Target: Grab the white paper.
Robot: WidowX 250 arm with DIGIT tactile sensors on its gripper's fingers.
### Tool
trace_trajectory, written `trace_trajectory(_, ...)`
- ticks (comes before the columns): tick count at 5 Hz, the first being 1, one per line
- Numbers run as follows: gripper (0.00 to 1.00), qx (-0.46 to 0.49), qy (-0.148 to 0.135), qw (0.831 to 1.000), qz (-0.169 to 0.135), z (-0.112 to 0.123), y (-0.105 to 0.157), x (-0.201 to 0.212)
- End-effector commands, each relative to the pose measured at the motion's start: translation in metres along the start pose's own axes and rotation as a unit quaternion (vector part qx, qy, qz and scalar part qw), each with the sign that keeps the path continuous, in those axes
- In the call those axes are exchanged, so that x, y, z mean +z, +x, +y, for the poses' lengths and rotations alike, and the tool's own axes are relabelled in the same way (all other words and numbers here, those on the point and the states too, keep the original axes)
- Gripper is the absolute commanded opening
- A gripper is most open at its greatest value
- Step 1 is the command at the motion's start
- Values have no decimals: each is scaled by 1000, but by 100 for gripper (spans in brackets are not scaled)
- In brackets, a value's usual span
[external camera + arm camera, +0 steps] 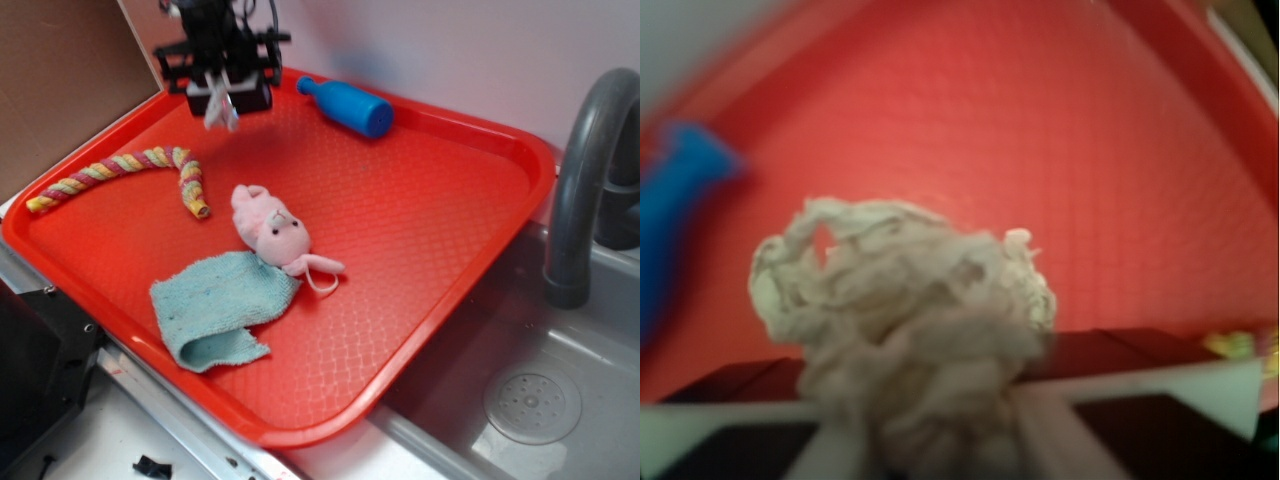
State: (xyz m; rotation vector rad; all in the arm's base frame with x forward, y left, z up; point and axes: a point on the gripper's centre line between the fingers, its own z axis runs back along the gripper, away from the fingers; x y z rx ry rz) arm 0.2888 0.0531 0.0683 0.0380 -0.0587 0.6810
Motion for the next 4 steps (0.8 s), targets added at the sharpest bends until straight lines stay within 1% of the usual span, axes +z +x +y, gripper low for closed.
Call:
trace_trajectory(1, 0, -238, -67, 969, -24, -11, -38, 106)
trace_trajectory(2, 0, -296, -71, 952, -8, -10, -51, 129)
trace_trajectory(3, 0, -296, -67, 953, -13, -8, -66, 138)
trace_trajectory(4, 0, -238, -105, 965, 10, -3, -65, 130)
